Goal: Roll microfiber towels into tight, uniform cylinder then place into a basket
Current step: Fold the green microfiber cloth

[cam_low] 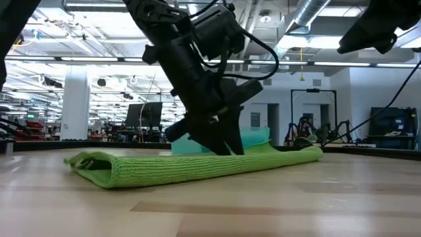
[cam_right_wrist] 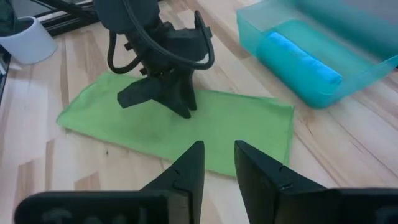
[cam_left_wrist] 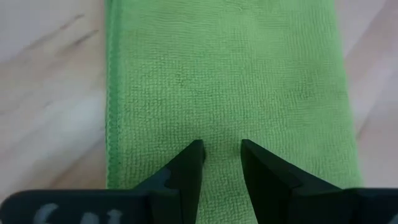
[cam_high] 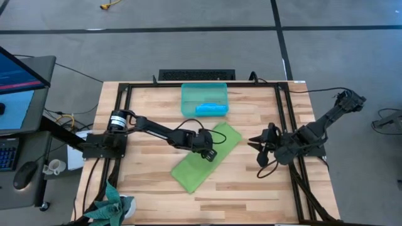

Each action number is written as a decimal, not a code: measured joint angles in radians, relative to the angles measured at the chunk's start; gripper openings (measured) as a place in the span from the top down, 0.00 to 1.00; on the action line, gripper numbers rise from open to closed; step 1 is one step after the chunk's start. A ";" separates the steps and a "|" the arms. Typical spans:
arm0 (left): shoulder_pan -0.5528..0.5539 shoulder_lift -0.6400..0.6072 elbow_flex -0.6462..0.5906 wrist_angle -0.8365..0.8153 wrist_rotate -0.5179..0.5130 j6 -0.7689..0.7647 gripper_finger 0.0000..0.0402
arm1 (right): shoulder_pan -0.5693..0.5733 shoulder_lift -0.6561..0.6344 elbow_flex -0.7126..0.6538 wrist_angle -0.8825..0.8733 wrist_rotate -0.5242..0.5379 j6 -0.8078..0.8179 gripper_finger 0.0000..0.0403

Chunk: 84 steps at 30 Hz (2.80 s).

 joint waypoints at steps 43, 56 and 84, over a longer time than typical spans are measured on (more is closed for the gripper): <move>-0.244 -0.114 -0.089 -0.089 0.262 -0.096 0.73 | -0.053 0.066 0.000 0.003 -0.011 -0.007 0.72; -0.185 -0.059 -0.093 0.153 0.310 -0.133 0.73 | -0.053 0.066 0.000 0.001 -0.011 -0.007 0.72; -0.253 -0.054 0.248 -0.111 0.052 0.257 0.73 | -0.050 0.066 0.000 0.009 -0.029 -0.007 0.72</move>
